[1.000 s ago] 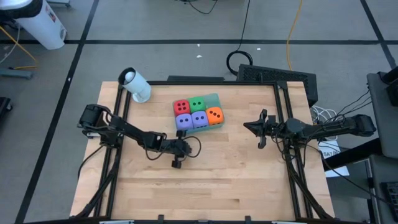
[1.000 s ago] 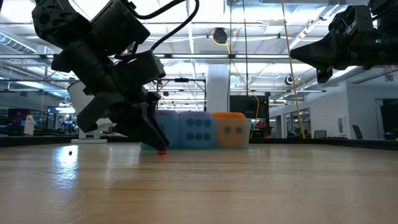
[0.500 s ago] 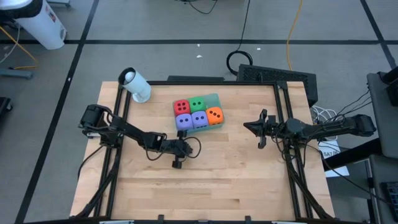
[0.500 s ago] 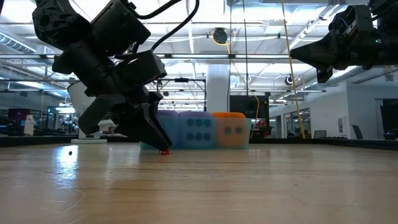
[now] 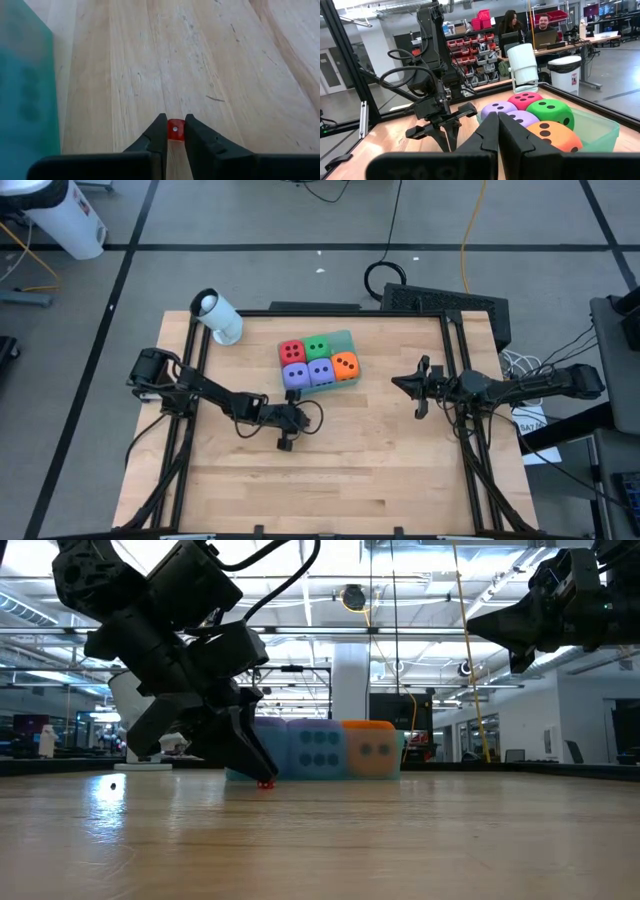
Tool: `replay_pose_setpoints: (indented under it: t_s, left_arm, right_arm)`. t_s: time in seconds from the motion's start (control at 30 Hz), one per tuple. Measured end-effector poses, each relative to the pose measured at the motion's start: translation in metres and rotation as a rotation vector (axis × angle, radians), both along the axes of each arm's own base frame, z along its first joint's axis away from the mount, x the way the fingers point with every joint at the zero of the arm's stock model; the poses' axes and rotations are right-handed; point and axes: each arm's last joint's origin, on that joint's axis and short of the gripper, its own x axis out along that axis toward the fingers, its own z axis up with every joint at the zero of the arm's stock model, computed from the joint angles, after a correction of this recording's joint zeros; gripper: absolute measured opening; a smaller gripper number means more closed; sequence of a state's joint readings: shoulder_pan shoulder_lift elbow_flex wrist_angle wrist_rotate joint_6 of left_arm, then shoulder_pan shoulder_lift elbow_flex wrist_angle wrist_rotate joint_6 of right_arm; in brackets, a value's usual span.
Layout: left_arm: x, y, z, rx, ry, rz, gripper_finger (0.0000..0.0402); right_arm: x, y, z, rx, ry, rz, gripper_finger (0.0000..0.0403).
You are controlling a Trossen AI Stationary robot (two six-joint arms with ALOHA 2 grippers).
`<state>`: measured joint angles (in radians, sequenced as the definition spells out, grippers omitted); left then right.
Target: Pick & Place Dice
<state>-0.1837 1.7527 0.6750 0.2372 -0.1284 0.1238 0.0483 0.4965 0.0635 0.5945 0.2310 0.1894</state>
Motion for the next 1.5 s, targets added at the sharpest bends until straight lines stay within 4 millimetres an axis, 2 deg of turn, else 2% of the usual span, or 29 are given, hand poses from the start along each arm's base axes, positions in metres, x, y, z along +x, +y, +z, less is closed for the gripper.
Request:
replay_pose_setpoints:
  t_s: [0.47,0.8,1.13,1.5]
  left_arm:
    - [0.007,-0.001,0.007,0.014,-0.045,-0.020,0.0051]
    - [0.009,0.002,0.043,0.052,-0.184,-0.058,0.0051]
    - [0.011,0.032,0.072,-0.003,-0.324,0.041,0.0051]
    - [0.020,0.065,0.092,-0.019,-0.539,0.098,0.0051]
  right_arm:
    - [0.000,0.000,0.000,-0.005,0.001,-0.002,0.0000]
    - [0.001,0.000,-0.002,0.003,0.015,-0.004,0.0000]
    - [0.001,0.000,0.001,-0.017,-0.012,-0.006,0.0000]
    - [0.001,0.000,0.002,-0.042,-0.012,-0.009,0.0000]
